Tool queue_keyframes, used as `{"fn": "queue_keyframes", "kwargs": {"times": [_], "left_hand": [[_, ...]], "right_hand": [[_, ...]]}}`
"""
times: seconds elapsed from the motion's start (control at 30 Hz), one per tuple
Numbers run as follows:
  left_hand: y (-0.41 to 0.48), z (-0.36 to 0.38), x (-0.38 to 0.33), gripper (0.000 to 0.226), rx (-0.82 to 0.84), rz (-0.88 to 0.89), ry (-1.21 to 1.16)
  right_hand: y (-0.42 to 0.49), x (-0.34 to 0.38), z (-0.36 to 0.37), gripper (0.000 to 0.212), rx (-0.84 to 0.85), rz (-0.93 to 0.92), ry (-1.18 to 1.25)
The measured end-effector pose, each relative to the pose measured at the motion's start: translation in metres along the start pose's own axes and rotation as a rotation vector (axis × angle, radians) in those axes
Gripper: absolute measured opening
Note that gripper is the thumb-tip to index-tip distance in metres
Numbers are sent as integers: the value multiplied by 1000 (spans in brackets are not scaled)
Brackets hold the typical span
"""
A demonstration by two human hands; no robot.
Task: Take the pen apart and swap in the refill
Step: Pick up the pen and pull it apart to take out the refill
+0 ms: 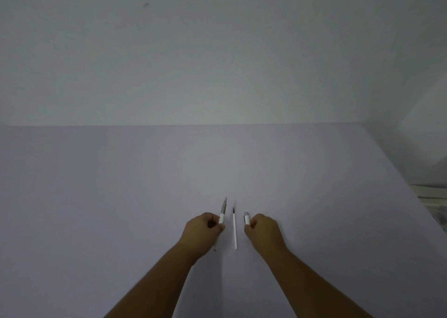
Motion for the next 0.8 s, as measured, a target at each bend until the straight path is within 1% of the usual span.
{"fn": "queue_keyframes", "kwargs": {"times": [0.07, 0.17, 0.23, 0.3, 0.37, 0.43, 0.47, 0.53, 0.63, 0.73, 0.8], "left_hand": [[0, 1, 0, 10, 5, 5, 15], [-2, 2, -3, 4, 6, 11, 34], [-4, 2, -7, 4, 6, 28, 47], [-8, 1, -13, 5, 8, 48, 58], [-13, -1, -20, 3, 0, 77, 95], [-17, -2, -29, 6, -10, 120, 165], [-19, -1, -34, 7, -14, 145, 196], [-25, -1, -42, 12, -18, 184, 215], [-33, -3, -47, 17, 4, 194, 122], [-40, -4, -44, 18, 93, 128, -114], [-46, -5, -46, 19, 134, 112, -188]], "right_hand": [[0, -1, -1, 31, -20, -4, 27], [-1, -2, -1, 33, -8, 4, 2], [-5, -2, -4, 34, -9, 19, -2], [-8, 1, -14, 33, -56, 17, 60], [-12, 10, -24, 36, -76, 0, 244], [-17, 22, -24, 41, 12, 25, 525], [-20, 29, -22, 42, 64, 27, 624], [-25, 42, -22, 37, 121, -9, 673], [-30, 51, -26, 28, 140, -29, 715], [-35, 58, -32, 21, 190, -78, 826], [-39, 65, -34, 18, 253, -133, 919]]}}
Point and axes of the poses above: each hand's wrist, its own y-axis towards the middle knuckle, its own z-axis out of the palm, x = y × z, the point moved 10 cm from there along y, towards the middle knuckle, and after that the axes turned 2 degrees about x, right-handed, at the moved point
